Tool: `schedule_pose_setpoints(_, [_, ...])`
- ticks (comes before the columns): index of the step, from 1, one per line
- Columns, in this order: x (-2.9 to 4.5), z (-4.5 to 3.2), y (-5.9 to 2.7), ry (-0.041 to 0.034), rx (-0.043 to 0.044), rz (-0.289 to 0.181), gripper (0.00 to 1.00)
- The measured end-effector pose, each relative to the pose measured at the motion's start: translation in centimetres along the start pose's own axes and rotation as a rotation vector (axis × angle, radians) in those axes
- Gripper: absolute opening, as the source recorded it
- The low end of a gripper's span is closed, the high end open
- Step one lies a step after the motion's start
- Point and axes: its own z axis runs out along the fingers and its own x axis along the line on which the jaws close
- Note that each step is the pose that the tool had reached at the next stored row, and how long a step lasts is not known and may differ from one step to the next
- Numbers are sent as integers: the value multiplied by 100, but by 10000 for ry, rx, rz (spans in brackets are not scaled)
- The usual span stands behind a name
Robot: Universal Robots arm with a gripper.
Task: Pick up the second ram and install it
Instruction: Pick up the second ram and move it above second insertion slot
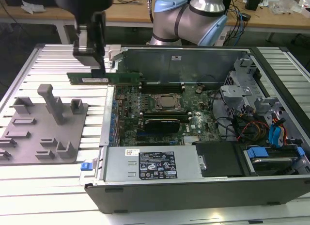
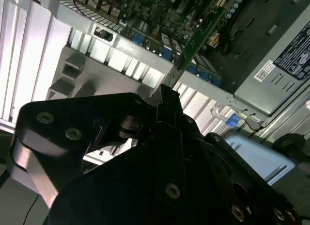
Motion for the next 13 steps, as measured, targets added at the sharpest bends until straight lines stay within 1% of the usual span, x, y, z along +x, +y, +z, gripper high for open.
schedule_pose_setpoints(2, [-3, -3, -147, 1, -1, 0, 9])
schedule_pose_setpoints(5, [-6, -7, -393, 0, -3, -1, 9])
schedule_pose_setpoints(8, [-10, -10, -592, 0, -4, -2, 9])
schedule_pose_setpoints(10, [-12, -9, -678, -1, -4, 0, 9])
schedule_pose_setpoints(11, [-14, -6, -749, -1, -3, -2, 9])
schedule_pose_setpoints(12, [-16, -3, -791, -1, -4, -1, 9])
schedule_pose_setpoints(13, [-17, -1, -814, -1, -4, 0, 9])
